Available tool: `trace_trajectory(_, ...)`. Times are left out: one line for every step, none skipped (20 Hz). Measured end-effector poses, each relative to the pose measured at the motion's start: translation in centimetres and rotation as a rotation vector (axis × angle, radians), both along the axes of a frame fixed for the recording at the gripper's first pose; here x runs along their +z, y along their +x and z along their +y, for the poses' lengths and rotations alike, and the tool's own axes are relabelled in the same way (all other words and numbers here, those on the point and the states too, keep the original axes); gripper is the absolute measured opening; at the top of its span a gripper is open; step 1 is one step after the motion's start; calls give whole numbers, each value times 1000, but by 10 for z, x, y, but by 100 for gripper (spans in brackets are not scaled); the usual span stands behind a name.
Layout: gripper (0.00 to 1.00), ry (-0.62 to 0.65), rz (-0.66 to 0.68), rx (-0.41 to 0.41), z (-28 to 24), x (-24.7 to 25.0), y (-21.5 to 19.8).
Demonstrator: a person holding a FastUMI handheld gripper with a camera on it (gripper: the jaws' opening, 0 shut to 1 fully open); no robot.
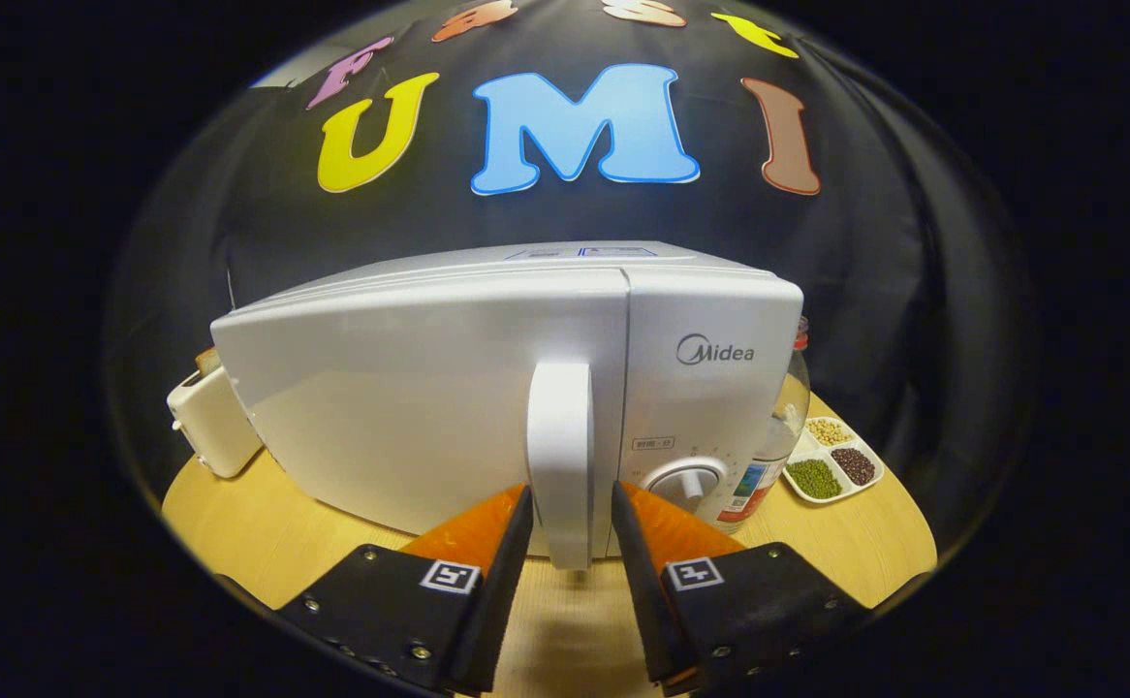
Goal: Open the microwave, put the food inside, and close the microwave door.
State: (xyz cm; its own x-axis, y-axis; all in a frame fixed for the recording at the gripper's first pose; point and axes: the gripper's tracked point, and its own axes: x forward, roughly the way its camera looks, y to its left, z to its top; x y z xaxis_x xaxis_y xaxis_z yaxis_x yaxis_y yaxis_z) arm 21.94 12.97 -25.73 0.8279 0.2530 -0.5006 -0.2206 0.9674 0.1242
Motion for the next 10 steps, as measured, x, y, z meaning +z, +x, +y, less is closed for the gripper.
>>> trace_trajectory(48,0,0,0,3,0,2)
trace_trajectory(39,-9,1,1,4,-1,0)
trace_trajectory(39,-25,3,0,4,-1,-1)
trace_trajectory(28,-34,11,-6,3,-2,0)
trace_trajectory(28,-44,20,-11,1,-2,-1)
trace_trajectory(27,-44,32,-20,3,-2,-2)
trace_trajectory(19,-41,33,-24,3,-2,0)
trace_trajectory(19,-39,38,-21,3,-3,-2)
trace_trajectory(19,-34,36,-14,2,-1,-3)
trace_trajectory(11,-29,36,1,4,-2,-3)
